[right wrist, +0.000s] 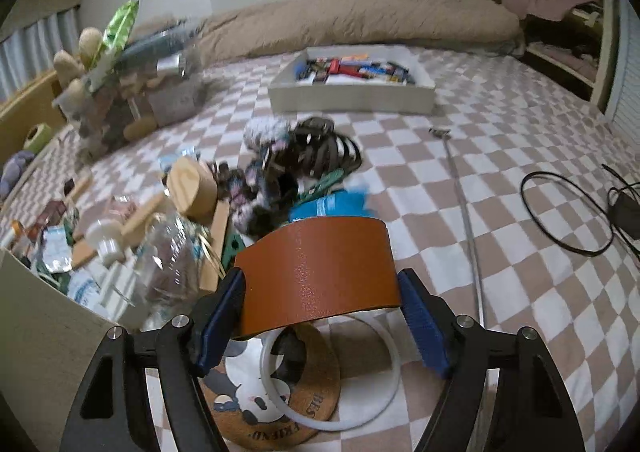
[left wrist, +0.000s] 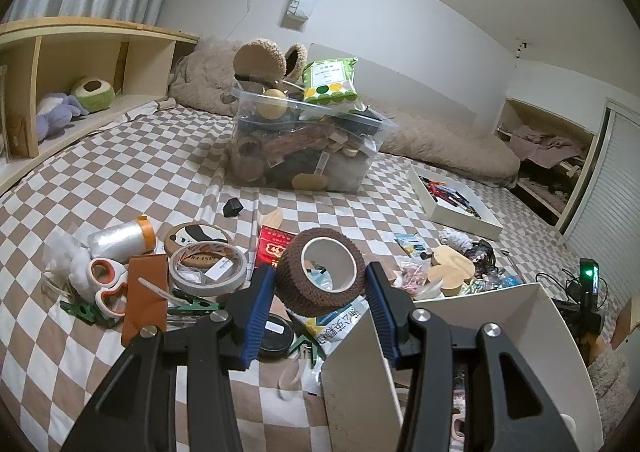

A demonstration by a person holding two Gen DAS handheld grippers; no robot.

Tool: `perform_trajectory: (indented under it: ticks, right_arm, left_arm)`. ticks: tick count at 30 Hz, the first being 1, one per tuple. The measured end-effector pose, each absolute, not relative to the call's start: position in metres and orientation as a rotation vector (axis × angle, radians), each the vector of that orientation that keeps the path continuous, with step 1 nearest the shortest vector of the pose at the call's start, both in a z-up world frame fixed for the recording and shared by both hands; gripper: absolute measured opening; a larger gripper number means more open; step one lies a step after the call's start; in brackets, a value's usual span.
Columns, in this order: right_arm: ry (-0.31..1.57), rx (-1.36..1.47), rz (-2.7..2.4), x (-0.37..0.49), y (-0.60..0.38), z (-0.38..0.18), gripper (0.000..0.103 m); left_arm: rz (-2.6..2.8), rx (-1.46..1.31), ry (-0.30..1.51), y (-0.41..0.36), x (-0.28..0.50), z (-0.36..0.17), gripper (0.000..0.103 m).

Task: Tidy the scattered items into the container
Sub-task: 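Carry the tape roll and leather strap over the white box with both tools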

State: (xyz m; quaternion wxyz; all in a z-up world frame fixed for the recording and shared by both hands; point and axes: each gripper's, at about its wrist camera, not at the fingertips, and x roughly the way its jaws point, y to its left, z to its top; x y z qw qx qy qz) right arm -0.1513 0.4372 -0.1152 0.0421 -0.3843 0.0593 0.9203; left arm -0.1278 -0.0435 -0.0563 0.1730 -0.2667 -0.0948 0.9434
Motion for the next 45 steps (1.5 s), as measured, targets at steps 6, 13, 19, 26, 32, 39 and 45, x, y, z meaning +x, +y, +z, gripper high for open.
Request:
perform_trajectory:
  ticks: [6, 13, 19, 26, 32, 39, 45]
  right_arm:
    - [0.193, -1.077, 2.822, -0.137, 0.435, -0.097, 0.077]
    - [0.211, -0.945, 2.879, -0.114, 0.417, -0.065, 0.078]
    - [0.257, -0.865, 2.974, -0.090, 0.394, -0.038, 0.078]
    - [0.315, -0.851, 3.073, -0.065, 0.370, -0.016, 0.078]
    - [0.317, -0.862, 3.185, -0.048, 0.342, -0.005, 0.078]
    - [0.293, -0.936, 3.271, -0.036, 0.314, -0.006, 0.078]
    - [0.263, -1.014, 3.307, -0.030, 0.294, -0.012, 0.078]
  left_arm:
    - [2.676, -0.740, -0.248, -0.037, -0.121, -0.049, 0.047]
    - [2.648, -0.739, -0.224, -0.028, -0.113, -0.040, 0.047]
    - [2.648, -0.751, -0.179, -0.021, -0.104, -0.032, 0.047]
    - [2.634, -0.748, -0.141, -0.016, -0.087, -0.024, 0.047]
    - [2.598, -0.744, -0.101, -0.008, -0.072, -0.019, 0.047]
    - [2.500, -0.773, -0.080, 0.002, -0.056, -0.018, 0.047]
    - [2.424, -0.817, -0.023, 0.017, -0.041, -0.023, 0.047]
